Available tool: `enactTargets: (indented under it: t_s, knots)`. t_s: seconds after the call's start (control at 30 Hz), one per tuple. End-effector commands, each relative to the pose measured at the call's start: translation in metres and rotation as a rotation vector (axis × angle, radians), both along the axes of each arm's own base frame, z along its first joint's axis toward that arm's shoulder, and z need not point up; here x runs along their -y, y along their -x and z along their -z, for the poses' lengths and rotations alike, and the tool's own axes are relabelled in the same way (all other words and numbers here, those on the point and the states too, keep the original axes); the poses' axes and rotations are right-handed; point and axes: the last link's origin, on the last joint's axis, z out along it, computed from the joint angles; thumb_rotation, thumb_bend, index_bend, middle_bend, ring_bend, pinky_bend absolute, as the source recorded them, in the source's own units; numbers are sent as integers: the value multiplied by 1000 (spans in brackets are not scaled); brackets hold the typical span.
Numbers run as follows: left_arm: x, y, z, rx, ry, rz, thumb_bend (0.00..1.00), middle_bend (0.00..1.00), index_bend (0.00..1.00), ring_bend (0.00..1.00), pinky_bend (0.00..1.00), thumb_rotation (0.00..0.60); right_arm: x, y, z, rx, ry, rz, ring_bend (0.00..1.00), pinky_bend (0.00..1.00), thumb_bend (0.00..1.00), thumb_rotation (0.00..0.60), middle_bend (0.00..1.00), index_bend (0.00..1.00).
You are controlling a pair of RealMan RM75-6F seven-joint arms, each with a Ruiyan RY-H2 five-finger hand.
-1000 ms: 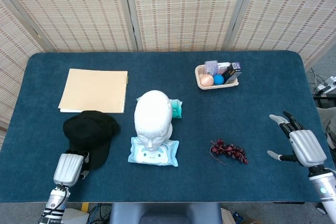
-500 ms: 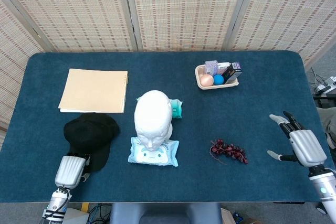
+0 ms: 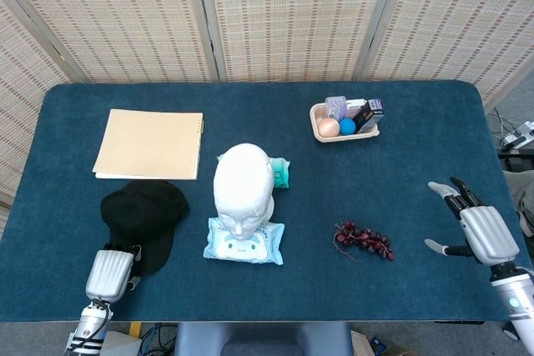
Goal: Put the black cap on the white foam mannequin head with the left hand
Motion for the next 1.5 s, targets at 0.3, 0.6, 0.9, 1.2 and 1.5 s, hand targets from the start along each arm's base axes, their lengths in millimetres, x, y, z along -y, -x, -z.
enactTargets:
  t_s: [0.3, 0.6, 0.9, 1.2, 1.5]
  knots:
    - [6, -2, 1, 15, -8, 23, 0, 730, 531, 522, 458, 600, 0, 0, 0, 0, 0, 0, 33, 216, 0, 600, 191, 82]
    - [6, 4, 6, 18, -7, 20, 0, 737, 535, 530, 458, 600, 0, 0, 0, 0, 1, -1, 33, 216, 0, 600, 191, 82]
    - [1, 9, 11, 35, -31, 34, 0, 738, 533, 530, 458, 600, 0, 0, 0, -1, 0, -2, 33, 216, 0, 600, 191, 82]
    - [-1, 9, 10, 67, -73, 55, 0, 742, 547, 538, 458, 600, -1, 0, 0, -1, 0, -2, 33, 216, 0, 600, 191, 82]
    - [-4, 8, 3, 126, -145, 112, 0, 706, 521, 524, 458, 600, -1, -1, 0, 0, -1, -3, 33, 216, 0, 600, 191, 82]
